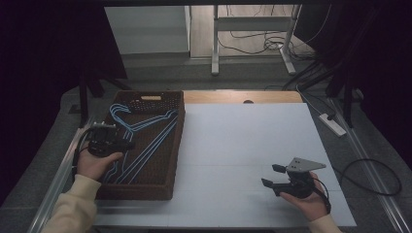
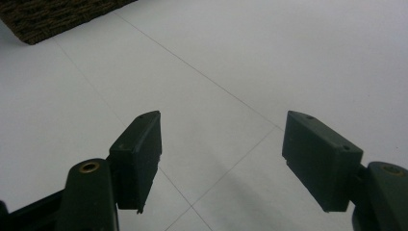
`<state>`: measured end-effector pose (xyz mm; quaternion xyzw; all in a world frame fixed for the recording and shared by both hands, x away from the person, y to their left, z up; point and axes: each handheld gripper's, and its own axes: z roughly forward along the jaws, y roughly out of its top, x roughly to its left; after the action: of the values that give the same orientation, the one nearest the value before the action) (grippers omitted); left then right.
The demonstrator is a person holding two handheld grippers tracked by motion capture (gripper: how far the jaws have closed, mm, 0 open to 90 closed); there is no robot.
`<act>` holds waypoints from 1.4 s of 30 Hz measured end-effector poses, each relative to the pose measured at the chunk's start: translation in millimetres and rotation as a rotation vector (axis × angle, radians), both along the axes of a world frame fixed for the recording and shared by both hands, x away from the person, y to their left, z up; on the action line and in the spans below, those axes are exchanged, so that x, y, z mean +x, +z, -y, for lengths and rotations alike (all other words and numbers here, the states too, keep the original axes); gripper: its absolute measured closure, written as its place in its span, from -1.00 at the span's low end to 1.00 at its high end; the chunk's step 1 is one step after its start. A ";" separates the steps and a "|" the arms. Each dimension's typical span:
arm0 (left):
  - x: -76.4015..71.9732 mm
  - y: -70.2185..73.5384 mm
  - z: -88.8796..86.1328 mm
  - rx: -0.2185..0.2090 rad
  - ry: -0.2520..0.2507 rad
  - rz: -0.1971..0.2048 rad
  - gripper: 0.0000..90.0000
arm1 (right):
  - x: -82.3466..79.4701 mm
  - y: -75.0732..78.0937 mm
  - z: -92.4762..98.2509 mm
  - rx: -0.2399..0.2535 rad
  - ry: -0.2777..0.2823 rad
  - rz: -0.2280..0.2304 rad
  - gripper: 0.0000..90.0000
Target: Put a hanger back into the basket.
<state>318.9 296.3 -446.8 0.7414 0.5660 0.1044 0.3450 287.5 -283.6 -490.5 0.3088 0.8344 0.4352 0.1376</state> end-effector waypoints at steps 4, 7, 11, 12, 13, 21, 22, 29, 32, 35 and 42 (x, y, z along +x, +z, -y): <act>-5.2 6.2 1.9 -0.005 -0.023 0.056 -0.02 | 0.2 -0.2 -0.6 -0.001 0.002 -0.002 -0.31; -10.0 12.8 3.5 -0.021 -0.047 0.099 -0.10 | 0.6 -0.7 -1.2 -0.001 0.002 -0.004 -0.31; -19.9 23.1 6.8 -0.055 -0.068 0.163 -0.15 | 2.3 -0.6 -0.6 0.000 0.000 -0.007 -0.31; -23.3 25.9 8.0 -0.063 -0.072 0.185 -0.15 | 2.8 -0.6 -0.4 0.002 -0.001 -0.008 -0.31; -26.8 28.5 9.4 -0.070 -0.078 0.206 -0.15 | 3.1 -0.7 -0.2 0.005 -0.003 -0.010 -0.31; -52.8 35.2 29.3 -0.111 -0.158 0.293 -0.21 | 2.9 1.2 2.7 0.023 -0.011 -0.014 -0.31; -54.9 34.8 30.7 -0.115 -0.162 0.297 -0.22 | 3.1 1.4 3.4 0.027 -0.012 -0.015 -0.31; -68.7 28.2 41.8 -0.136 -0.191 0.313 -0.28 | 3.7 3.1 3.1 0.027 -0.020 -0.013 -0.31; -73.6 27.5 45.9 -0.141 -0.197 0.328 -0.28 | 4.4 2.8 3.1 0.028 -0.021 -0.015 -0.31; -77.1 26.8 50.1 -0.146 -0.213 0.336 -0.28 | 4.5 3.1 4.4 0.029 -0.022 -0.014 -0.31; -84.1 20.3 59.2 -0.144 -0.233 0.343 -0.29 | 2.0 3.7 7.7 0.033 -0.026 -0.013 -0.31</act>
<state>234.8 237.1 -426.5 0.7465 0.4156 0.1477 0.4982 289.5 -291.3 -486.8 0.3248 0.8238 0.4453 0.1329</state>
